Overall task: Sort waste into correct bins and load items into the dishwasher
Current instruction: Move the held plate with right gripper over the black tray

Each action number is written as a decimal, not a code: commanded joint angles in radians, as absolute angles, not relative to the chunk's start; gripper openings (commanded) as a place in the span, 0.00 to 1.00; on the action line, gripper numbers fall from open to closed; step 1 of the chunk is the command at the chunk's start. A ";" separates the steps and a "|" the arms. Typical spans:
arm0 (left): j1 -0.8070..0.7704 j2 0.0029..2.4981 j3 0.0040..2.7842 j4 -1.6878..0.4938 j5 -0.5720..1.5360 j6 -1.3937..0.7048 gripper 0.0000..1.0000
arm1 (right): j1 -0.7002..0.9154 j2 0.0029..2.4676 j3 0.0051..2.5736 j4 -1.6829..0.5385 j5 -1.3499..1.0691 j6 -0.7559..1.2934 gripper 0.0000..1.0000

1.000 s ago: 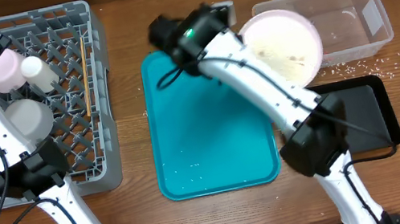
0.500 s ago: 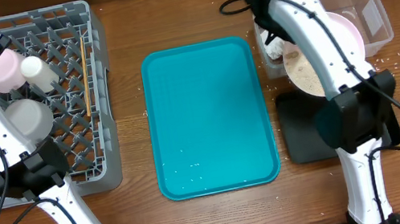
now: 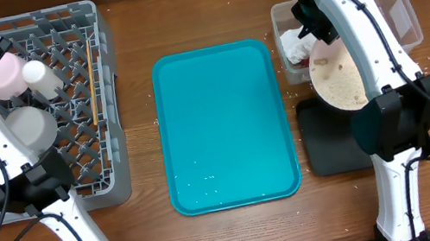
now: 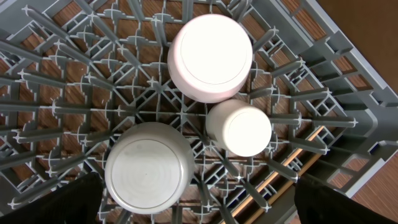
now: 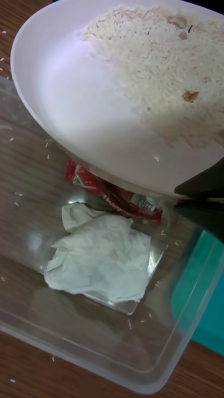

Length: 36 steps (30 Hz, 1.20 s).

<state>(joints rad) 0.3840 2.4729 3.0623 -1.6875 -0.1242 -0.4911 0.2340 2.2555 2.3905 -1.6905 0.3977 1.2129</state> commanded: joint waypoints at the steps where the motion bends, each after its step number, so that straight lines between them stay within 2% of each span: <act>1: 0.379 2.465 3.058 -1.689 -0.122 -0.475 1.00 | 0.229 2.182 2.328 -1.694 0.403 1.229 0.03; 6: 0.379 2.465 3.058 -1.689 -0.122 -0.475 1.00 | 0.208 2.157 2.240 -1.694 0.402 1.258 0.03; 25: 0.379 2.465 3.058 -1.689 -0.122 -0.475 1.00 | 0.172 2.102 2.223 -1.694 0.364 1.204 0.03; 32: 0.379 2.465 3.058 -1.689 -0.122 -0.475 1.00 | 0.139 2.015 2.069 -1.678 0.364 1.190 0.03; 36: 0.379 2.465 3.058 -1.689 -0.122 -0.475 1.00 | 0.140 1.923 1.924 -1.560 0.325 1.156 0.03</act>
